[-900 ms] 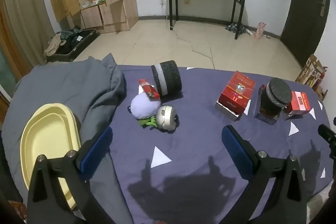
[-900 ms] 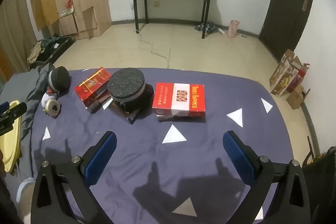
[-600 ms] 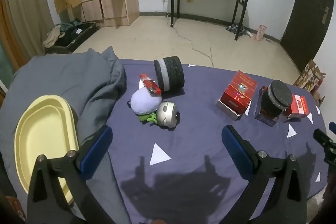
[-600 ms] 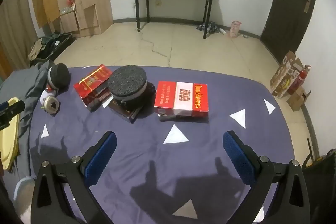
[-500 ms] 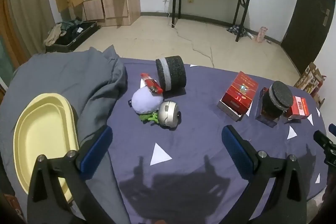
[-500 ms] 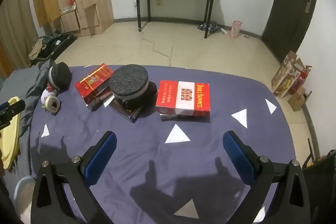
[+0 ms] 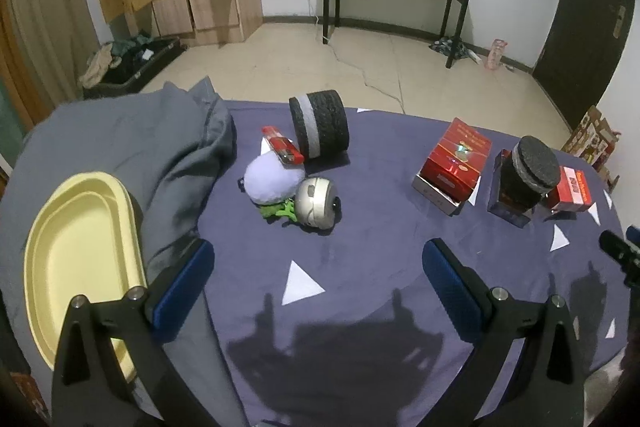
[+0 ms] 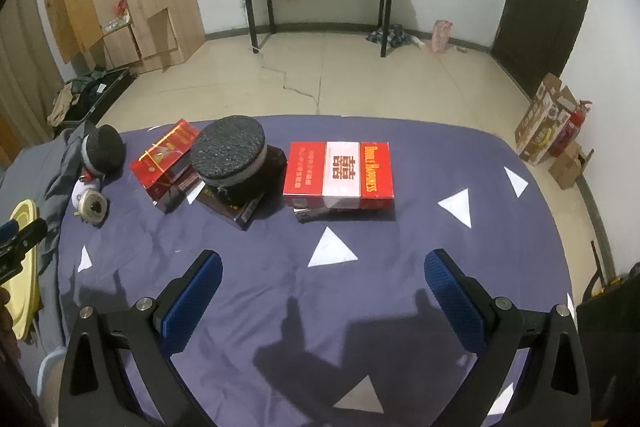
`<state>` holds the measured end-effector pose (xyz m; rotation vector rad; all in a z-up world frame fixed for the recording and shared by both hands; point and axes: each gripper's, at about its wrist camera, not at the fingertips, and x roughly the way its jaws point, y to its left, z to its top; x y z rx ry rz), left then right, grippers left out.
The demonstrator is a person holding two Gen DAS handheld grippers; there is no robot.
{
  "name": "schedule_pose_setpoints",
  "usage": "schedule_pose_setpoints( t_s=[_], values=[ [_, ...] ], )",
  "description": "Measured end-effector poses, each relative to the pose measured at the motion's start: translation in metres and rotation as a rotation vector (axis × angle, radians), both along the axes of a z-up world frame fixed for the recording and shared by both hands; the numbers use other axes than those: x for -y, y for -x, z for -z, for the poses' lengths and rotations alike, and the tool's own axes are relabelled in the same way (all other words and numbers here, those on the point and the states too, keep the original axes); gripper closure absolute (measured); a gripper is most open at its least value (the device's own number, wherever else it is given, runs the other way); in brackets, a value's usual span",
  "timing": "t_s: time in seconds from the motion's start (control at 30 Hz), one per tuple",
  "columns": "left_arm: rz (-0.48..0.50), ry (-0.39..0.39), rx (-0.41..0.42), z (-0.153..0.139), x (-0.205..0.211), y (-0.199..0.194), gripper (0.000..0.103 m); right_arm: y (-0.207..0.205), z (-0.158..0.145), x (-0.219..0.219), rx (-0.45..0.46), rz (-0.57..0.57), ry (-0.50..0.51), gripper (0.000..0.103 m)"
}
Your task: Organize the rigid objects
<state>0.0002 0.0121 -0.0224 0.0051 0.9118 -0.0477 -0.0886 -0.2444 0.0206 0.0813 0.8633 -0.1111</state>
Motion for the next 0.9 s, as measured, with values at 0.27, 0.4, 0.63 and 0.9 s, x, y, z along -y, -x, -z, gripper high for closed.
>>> schedule_pose_setpoints(
  t_s=[0.27,0.4,0.63,0.9],
  values=[
    [-0.031,0.008,-0.027,0.005,-0.004,-0.005,0.000,-0.002,0.005,-0.003,0.009,-0.048,0.023,0.000],
    [-0.044,-0.001,-0.056,0.012,-0.006,-0.008,0.000,-0.004,0.005,-0.001,0.010,-0.040,0.009,0.000],
    [-0.036,-0.012,-0.055,0.014,-0.005,-0.006,0.000,-0.010,0.011,0.000,-0.017,-0.025,-0.003,0.000],
    [-0.042,0.000,-0.072,0.017,-0.007,-0.007,0.000,-0.012,0.012,0.004,-0.018,-0.014,-0.007,0.000]
  ],
)
